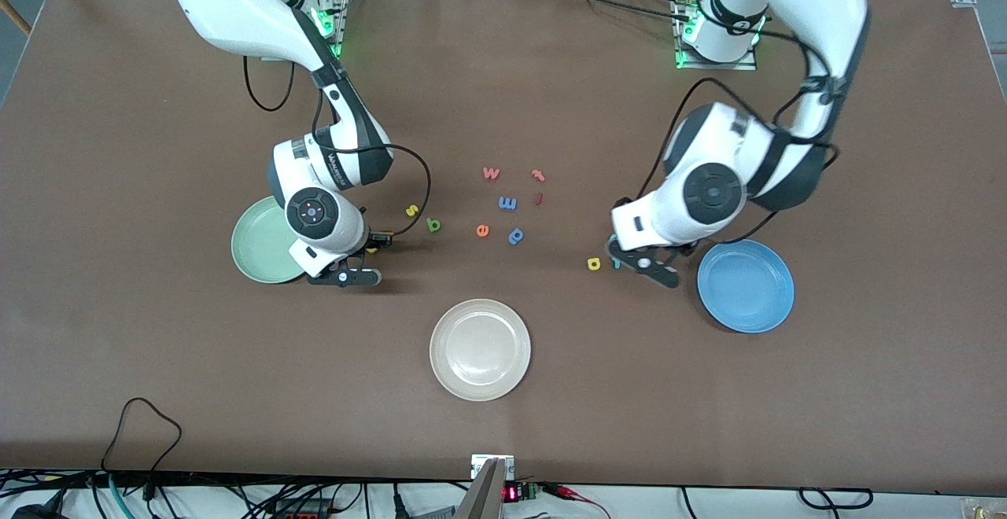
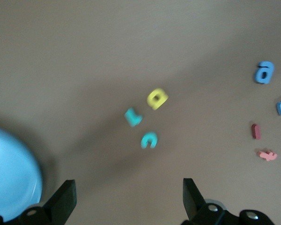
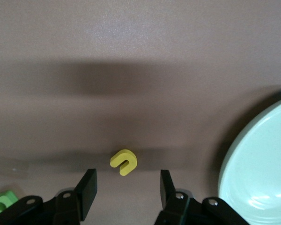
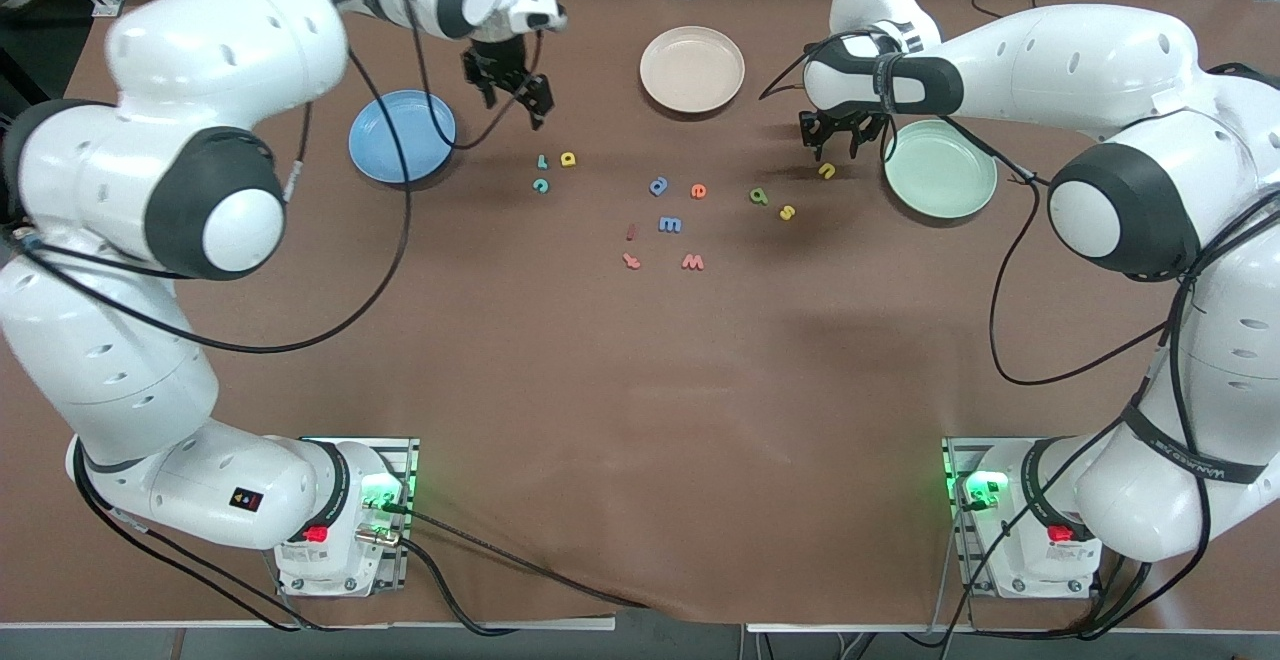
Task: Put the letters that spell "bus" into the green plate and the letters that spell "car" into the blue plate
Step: 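Lower and close the right gripper on the u while the left grasps the a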
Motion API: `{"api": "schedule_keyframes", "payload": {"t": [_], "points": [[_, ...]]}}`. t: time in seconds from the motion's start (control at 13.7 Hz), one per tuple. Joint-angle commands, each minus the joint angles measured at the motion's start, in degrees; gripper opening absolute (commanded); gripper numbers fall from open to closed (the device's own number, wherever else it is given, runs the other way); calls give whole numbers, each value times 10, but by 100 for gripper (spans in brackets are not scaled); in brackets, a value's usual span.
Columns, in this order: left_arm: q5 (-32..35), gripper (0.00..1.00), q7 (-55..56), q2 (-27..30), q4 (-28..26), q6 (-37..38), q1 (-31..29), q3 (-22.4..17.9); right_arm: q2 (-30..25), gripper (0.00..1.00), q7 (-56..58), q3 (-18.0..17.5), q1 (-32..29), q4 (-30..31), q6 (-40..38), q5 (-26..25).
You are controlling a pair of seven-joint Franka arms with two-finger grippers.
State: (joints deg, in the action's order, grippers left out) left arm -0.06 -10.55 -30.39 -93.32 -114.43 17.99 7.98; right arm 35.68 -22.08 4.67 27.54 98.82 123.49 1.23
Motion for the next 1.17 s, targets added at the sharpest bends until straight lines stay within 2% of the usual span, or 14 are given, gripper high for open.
{"api": "schedule_keyframes", "payload": {"t": [0.0,0.22,0.29,0.37,0.51,0.88,1.1], "points": [[2,100,-133,-57,24,-46,24,-7,11,62,-9,3,6,-10,5,3],[29,100,-173,-93,23,-135,29,-6,25,60,-8,3,7,-10,17,3],[41,97,-175,-103,22,-141,34,-6,27,60,-8,3,9,-11,18,3],[41,89,-175,-108,22,-142,36,-6,29,60,-9,3,10,-10,21,3],[42,85,-174,-111,21,-142,46,-7,34,60,-9,3,10,-10,22,3],[45,82,-174,-127,15,-166,54,-7,45,59,-11,3,11,-10,38,3],[63,81,-173,-129,13,-168,55,-9,46,48,-16,3,11,-10,38,3]]}}
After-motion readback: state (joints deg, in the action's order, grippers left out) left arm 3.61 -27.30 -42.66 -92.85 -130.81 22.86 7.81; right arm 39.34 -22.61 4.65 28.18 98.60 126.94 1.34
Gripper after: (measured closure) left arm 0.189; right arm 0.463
